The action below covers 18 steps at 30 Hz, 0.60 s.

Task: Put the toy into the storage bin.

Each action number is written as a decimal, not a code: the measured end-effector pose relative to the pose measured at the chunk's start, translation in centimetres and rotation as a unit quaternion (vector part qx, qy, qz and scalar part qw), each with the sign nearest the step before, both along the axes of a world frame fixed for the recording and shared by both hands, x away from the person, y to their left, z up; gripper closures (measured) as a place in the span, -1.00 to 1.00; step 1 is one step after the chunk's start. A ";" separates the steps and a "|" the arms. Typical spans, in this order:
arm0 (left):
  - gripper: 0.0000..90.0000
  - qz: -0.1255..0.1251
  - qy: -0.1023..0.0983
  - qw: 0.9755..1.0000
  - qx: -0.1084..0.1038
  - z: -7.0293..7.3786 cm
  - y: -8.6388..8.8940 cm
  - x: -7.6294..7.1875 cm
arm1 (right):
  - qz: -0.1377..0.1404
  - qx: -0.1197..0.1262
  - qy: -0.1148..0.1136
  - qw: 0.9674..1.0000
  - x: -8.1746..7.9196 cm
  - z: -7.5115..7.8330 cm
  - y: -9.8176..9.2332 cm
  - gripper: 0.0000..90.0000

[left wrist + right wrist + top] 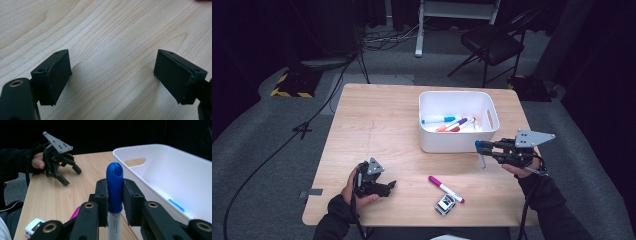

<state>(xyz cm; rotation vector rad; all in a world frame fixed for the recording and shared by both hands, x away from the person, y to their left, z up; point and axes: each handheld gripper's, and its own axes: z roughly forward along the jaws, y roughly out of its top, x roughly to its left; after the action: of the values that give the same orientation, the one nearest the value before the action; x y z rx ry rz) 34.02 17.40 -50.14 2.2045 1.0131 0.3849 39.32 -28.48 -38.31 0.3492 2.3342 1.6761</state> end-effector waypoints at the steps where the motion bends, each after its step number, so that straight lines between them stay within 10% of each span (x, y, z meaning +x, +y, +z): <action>1: -0.67 0.000 0.000 1.000 0.000 0.0 0.0 0.0 | -0.003 -0.002 -0.004 1.000 -0.1 0.4 -0.2 0.67; 18: -0.67 0.000 0.000 1.000 0.000 0.0 0.0 0.0 | -0.039 0.018 -0.050 0.998 0.2 7.3 -1.6 0.68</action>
<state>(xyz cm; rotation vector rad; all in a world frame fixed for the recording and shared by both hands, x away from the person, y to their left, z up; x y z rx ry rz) 34.02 17.40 -50.14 2.2041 1.0136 0.3848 39.56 -30.07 -30.97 0.3497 2.1935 1.6620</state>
